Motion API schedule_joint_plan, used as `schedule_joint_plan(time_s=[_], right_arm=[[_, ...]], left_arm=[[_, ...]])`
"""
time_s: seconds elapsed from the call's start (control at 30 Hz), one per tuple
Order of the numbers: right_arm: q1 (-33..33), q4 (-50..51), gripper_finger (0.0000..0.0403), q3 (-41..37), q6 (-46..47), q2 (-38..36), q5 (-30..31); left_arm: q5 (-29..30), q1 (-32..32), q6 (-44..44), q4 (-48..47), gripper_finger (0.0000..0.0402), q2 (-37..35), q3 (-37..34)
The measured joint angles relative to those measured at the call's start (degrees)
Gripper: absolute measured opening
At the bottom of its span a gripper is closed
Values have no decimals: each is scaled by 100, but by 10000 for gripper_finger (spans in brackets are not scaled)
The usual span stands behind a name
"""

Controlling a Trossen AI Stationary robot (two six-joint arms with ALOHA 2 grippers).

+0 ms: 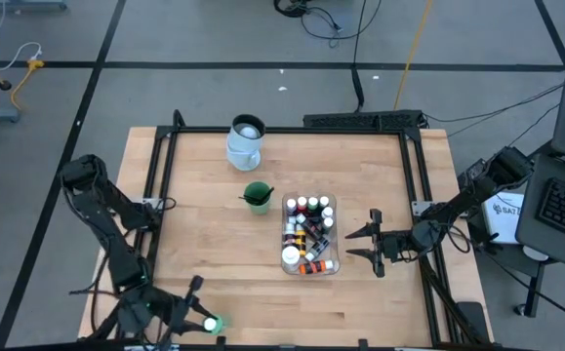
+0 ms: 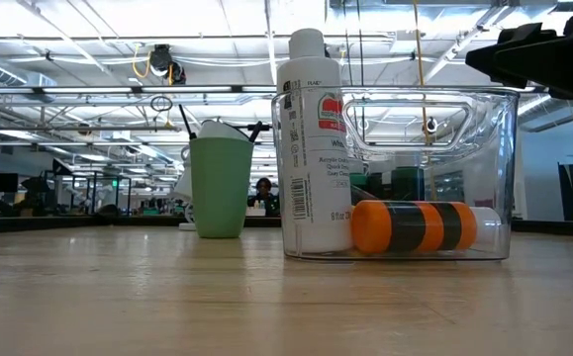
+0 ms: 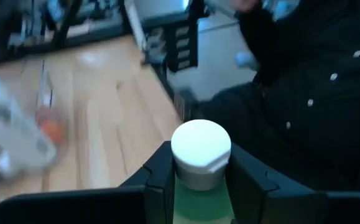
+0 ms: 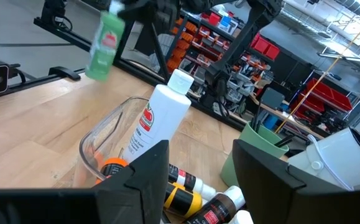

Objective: Pick & Place Paint Supplies
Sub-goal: Put the large green paint bottle into the transparent bin

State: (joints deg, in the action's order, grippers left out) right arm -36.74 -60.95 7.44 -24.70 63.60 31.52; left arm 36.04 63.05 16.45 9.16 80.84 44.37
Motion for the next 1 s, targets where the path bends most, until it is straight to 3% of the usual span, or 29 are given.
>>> schedule_joint_plan(time_s=[0.23, 0.4, 0.47, 0.63, 0.83, 1.0], right_arm=[[0, 1, 169, 0, 0, -1, 1], [-1, 11, 169, 0, -1, -1, 1], [1, 11, 169, 0, -1, -1, 1], [0, 16, 169, 0, -2, -1, 0], [0, 41, 169, 0, -23, -1, -1], [0, 62, 169, 0, -23, -1, -1]], left_arm=[[-1164, -1062, -1151, 317, 95, 0, 886], [-1359, -1990, -1401, 271, 95, -1, 1773], [-1426, -2398, -1471, 128, 95, -1, 2111], [-2374, -3503, -1774, -728, 95, 108, 2964], [-3508, -4686, -1858, -765, 95, 662, 3294], [-4257, -5292, -1694, -334, 95, 1406, 3465]])
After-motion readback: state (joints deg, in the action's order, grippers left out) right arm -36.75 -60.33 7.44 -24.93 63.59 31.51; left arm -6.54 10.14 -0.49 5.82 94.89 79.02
